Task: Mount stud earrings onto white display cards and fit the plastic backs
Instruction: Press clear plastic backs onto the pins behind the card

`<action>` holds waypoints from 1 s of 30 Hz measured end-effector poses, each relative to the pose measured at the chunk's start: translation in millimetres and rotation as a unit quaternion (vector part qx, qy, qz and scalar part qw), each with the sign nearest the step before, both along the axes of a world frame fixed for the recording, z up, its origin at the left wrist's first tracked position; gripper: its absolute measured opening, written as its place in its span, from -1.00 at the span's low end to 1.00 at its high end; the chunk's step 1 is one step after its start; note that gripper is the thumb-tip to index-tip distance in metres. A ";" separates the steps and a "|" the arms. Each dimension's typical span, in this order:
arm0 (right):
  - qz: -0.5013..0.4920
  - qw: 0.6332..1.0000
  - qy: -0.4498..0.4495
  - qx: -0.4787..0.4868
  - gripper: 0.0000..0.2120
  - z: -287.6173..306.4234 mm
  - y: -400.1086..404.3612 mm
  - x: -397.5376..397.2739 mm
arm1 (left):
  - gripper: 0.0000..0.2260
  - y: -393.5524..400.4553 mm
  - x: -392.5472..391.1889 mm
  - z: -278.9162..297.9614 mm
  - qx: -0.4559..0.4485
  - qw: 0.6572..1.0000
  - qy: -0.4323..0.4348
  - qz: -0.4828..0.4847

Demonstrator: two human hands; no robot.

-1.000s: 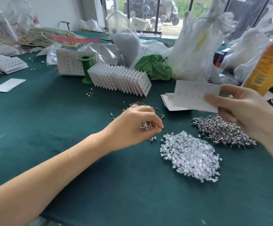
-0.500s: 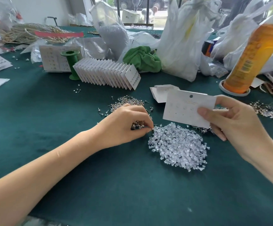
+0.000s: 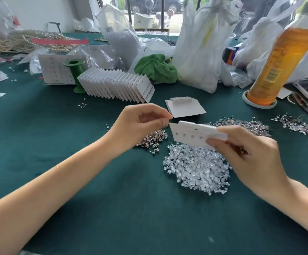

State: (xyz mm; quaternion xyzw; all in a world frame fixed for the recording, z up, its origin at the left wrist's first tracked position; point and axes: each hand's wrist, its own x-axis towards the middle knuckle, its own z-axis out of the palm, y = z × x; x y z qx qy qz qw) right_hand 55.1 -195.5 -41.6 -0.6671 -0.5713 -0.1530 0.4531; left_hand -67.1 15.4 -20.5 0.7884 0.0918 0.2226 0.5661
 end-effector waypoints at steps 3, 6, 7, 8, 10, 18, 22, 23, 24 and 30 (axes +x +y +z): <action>0.005 0.990 -0.138 0.035 -0.87 -0.7 1.8 1.0 | -0.88 -8.0 6.3 10.2 -0.048 0.999 0.008 -0.006; 0.025 0.965 -0.260 0.031 -0.83 1.6 0.5 1.4 | -0.90 -17.9 13.1 22.9 -0.066 0.997 0.024 -0.043; 0.033 0.953 -0.301 0.020 -0.86 3.8 -0.5 1.1 | -0.91 -21.4 14.7 26.1 -0.064 0.995 0.035 -0.063; 0.036 0.943 -0.332 0.010 -0.87 5.7 -1.0 0.8 | -0.92 -25.0 15.2 27.5 -0.055 0.994 0.045 -0.083; 0.030 0.929 -0.369 -0.002 -0.77 10.9 -0.4 -0.6 | -0.92 -31.1 14.3 25.8 -0.027 0.991 0.061 -0.116; 0.032 0.918 -0.394 -0.038 -0.89 10.1 1.6 -2.5 | -0.94 -36.6 4.2 17.2 0.011 0.981 0.101 -0.167; 0.038 0.919 -0.390 -0.044 -0.89 8.9 1.7 -2.6 | -0.93 -36.8 1.1 16.5 0.049 0.979 0.089 -0.177; 0.041 0.919 -0.389 -0.045 -0.89 8.0 1.8 -2.5 | -0.93 -36.9 0.4 16.1 0.061 0.978 0.089 -0.178; 0.044 0.919 -0.389 -0.045 -0.90 7.5 2.3 -2.1 | -0.93 -37.0 -0.2 15.9 0.073 0.978 0.087 -0.177; 0.055 0.920 -0.384 -0.051 -0.87 5.9 2.7 -0.7 | -0.93 -38.7 -3.0 18.0 0.114 0.973 0.081 -0.183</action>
